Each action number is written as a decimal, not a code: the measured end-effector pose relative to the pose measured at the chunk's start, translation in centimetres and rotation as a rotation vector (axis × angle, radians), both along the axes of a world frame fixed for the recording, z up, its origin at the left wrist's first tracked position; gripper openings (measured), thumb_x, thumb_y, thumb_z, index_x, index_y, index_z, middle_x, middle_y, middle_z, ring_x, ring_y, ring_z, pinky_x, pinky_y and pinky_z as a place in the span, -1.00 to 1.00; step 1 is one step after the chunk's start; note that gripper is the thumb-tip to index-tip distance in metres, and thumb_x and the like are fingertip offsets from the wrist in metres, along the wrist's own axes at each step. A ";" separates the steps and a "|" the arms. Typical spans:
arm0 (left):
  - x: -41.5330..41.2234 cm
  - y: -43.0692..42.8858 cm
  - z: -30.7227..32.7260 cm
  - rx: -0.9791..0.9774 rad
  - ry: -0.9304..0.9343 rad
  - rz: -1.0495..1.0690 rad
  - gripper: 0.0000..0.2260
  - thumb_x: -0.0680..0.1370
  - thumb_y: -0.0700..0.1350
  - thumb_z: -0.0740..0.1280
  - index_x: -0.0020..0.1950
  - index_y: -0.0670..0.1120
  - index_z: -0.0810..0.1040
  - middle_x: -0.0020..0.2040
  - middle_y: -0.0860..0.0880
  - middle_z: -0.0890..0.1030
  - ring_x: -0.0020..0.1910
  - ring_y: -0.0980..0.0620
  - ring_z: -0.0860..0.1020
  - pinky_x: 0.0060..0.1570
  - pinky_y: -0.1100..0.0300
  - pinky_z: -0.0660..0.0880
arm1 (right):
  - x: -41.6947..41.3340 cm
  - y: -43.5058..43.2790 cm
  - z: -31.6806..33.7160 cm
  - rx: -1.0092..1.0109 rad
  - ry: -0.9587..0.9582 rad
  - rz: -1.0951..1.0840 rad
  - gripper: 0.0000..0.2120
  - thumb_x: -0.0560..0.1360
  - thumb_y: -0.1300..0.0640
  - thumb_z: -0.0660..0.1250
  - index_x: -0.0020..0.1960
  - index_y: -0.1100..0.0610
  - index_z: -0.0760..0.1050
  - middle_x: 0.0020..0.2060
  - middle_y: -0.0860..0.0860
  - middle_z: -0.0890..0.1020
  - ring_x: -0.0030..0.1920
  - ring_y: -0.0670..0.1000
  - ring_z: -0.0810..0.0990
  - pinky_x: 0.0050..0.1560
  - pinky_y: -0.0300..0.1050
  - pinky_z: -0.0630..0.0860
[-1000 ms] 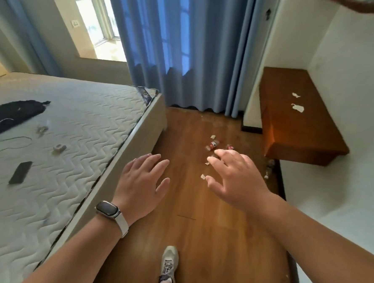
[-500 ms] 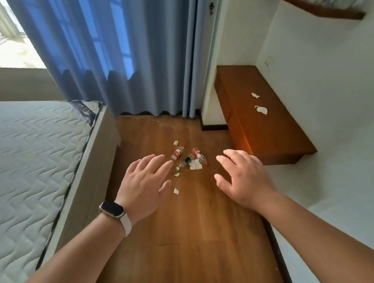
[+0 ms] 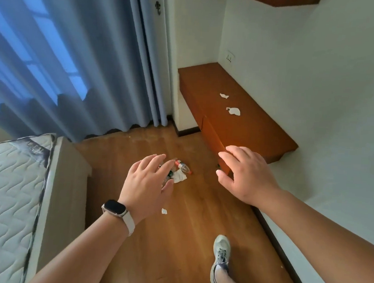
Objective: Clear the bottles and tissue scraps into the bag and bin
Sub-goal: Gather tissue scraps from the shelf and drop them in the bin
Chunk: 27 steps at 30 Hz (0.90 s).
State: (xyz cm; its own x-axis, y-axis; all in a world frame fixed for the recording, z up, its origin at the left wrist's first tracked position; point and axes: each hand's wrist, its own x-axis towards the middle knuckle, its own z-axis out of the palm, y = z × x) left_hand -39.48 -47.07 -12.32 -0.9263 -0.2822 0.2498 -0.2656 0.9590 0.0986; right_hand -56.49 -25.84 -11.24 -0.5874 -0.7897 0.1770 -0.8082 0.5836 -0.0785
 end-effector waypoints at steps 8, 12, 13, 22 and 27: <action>-12.5 0.5 -0.7 -0.001 -0.087 0.034 -0.62 0.53 0.05 0.33 0.34 0.04 0.49 0.33 0.01 0.52 0.35 -0.06 0.44 0.28 -0.05 0.39 | -13.7 -0.2 -1.1 0.047 -0.127 0.001 -0.48 0.57 -0.24 0.04 0.40 -0.01 0.39 0.40 -0.02 0.42 0.40 0.05 0.36 0.34 0.02 0.35; -18.5 0.9 -0.5 -0.034 -0.112 0.026 -0.63 0.52 0.05 0.35 0.32 0.05 0.50 0.31 0.01 0.53 0.33 -0.06 0.46 0.25 -0.04 0.42 | -20.5 -0.4 -1.1 0.038 -0.136 0.021 -0.47 0.57 -0.24 0.03 0.42 -0.02 0.37 0.41 -0.03 0.40 0.42 0.05 0.33 0.37 0.01 0.31; -19.9 1.0 -0.4 -0.033 -0.115 0.026 -0.63 0.52 0.05 0.34 0.32 0.04 0.50 0.31 0.01 0.53 0.32 -0.06 0.46 0.25 -0.05 0.42 | -22.1 -0.4 -1.2 0.042 -0.137 0.024 -0.48 0.57 -0.24 0.04 0.42 -0.02 0.37 0.41 -0.03 0.40 0.42 0.05 0.33 0.37 0.01 0.31; -29.2 1.1 0.1 -0.085 -0.180 -0.038 -0.63 0.56 0.08 0.25 0.35 0.05 0.48 0.35 0.03 0.50 0.35 -0.03 0.44 0.27 -0.01 0.41 | -28.4 0.8 -2.1 0.044 -0.203 -0.055 -0.48 0.58 -0.27 0.00 0.45 -0.06 0.31 0.44 -0.07 0.35 0.45 0.02 0.28 0.40 -0.01 0.25; -33.3 0.8 0.0 -0.049 -0.208 -0.092 -0.60 0.59 0.11 0.20 0.41 0.08 0.41 0.40 0.06 0.44 0.40 -0.03 0.38 0.33 -0.01 0.35 | -30.3 1.3 -2.4 0.053 -0.210 -0.137 -0.46 0.57 -0.29 0.00 0.46 -0.08 0.29 0.45 -0.08 0.33 0.45 0.01 0.28 0.40 -0.02 0.25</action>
State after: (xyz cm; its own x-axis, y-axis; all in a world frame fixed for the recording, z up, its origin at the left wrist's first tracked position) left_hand -72.77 -46.24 -12.36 -0.9806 -0.1861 0.0620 -0.1862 0.9825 0.0041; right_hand -86.79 -24.50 -13.65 -0.7093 -0.7049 0.0002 -0.6902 0.6945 -0.2030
